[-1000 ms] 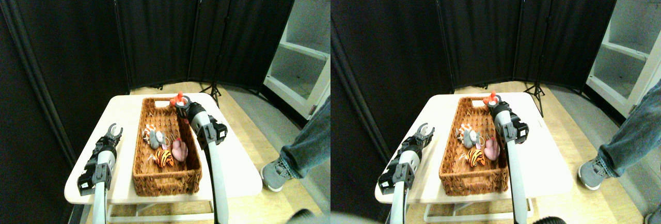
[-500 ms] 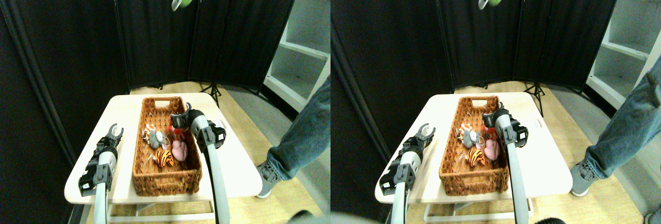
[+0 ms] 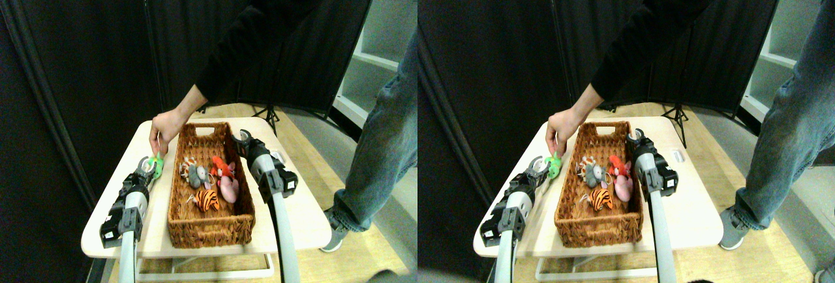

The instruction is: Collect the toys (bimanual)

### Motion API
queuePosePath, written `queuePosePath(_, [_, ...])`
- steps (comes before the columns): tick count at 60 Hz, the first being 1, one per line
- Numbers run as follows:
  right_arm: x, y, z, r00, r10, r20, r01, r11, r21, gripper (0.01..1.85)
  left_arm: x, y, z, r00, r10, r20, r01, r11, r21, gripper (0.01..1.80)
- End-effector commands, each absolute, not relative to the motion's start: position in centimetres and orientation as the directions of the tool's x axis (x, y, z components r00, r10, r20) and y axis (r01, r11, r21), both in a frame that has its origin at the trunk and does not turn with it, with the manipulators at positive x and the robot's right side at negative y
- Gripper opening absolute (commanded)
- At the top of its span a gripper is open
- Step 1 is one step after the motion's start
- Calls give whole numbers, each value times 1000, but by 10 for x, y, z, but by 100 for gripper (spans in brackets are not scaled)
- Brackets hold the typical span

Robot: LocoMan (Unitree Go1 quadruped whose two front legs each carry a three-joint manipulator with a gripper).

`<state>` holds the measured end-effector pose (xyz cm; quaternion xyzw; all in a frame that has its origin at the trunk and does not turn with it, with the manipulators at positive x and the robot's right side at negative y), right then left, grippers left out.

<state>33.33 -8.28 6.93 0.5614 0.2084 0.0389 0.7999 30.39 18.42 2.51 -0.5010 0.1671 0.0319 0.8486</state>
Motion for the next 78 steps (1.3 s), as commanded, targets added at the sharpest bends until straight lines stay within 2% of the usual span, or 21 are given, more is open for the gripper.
queuePosePath(1, [338,-97,83,945,258,-201,109,331,937,1,307,181,35,949,-141,-282,-182,485,-855,17])
queuePosePath(8, [337,-118,88,967,192,-166,93,342,935,1,308,177,42,946,-153,-287,-182,485,-855,22])
queuePosePath(11, [337,-124,89,972,174,-158,94,331,939,1,309,176,43,944,-160,-290,-177,496,-850,23])
queuePosePath(18, [335,-140,87,983,134,-129,69,379,923,1,313,172,47,939,-176,-297,-177,493,-852,32])
queuePosePath(26, [333,-149,80,983,104,-151,117,276,954,1,319,166,44,936,-183,-300,-181,480,-858,42])
queuePosePath(31, [331,-154,76,984,102,-145,108,300,948,1,321,165,41,935,-188,-301,-182,474,-862,45])
queuePosePath(40, [325,-162,67,985,67,-157,138,227,964,1,329,159,33,921,-213,-327,-210,436,-875,49])
queuePosePath(43, [323,-165,64,987,51,-149,132,254,958,1,334,158,28,919,-211,-333,-221,422,-879,50])
queuePosePath(48, [320,-166,62,987,53,-154,140,202,969,1,339,155,24,918,-216,-332,-219,420,-881,49])
queuePosePath(56, [314,-168,60,988,40,-151,139,215,967,1,346,154,15,903,-221,-368,-250,424,-870,45])
queuePosePath(78, [314,-159,52,979,69,-192,180,150,972,1,354,162,-6,917,-146,-370,-272,449,-851,45])
